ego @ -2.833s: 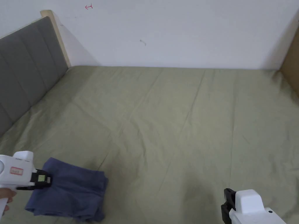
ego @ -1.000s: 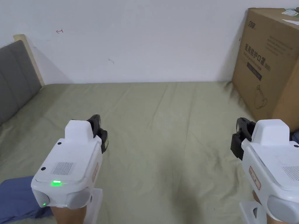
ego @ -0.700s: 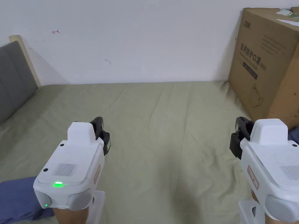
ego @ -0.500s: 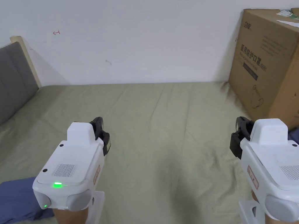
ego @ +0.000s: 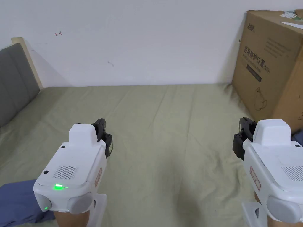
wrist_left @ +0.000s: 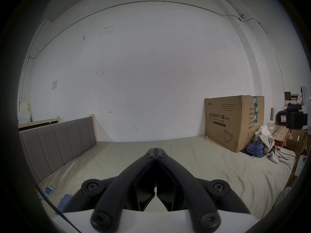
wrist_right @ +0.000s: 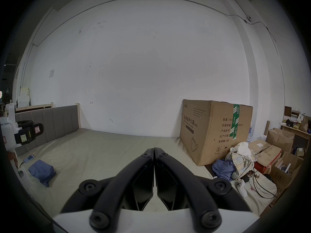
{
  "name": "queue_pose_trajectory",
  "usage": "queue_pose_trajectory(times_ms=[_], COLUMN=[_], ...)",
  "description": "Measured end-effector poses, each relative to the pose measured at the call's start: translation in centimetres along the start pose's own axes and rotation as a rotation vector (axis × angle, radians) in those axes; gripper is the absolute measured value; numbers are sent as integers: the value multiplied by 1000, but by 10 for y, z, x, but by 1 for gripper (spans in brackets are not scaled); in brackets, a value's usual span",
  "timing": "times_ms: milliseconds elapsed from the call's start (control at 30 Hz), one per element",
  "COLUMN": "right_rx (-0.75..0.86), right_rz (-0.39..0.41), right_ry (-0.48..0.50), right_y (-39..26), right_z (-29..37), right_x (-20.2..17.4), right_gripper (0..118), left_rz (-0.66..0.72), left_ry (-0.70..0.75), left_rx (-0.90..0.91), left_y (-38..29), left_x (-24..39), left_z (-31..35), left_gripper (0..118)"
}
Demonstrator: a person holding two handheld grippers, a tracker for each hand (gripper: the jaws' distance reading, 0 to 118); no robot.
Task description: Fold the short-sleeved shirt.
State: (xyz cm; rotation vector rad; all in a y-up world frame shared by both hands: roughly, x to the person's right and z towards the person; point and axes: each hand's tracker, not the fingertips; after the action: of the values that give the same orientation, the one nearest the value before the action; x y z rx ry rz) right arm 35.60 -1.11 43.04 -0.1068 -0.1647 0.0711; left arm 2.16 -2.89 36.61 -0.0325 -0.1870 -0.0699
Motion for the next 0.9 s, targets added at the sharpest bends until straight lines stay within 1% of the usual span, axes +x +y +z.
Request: queue_pose_trajectory(times_ms=[900], right_rx=[-4], right_rz=[-3], right_ry=[-2], right_y=[0], right_z=[1], right_x=[0], right_gripper=[0], left_rz=[2], left_ry=[2], left_rx=[-7], left_y=[-1], left_x=[-3], left_z=[1], left_gripper=[0])
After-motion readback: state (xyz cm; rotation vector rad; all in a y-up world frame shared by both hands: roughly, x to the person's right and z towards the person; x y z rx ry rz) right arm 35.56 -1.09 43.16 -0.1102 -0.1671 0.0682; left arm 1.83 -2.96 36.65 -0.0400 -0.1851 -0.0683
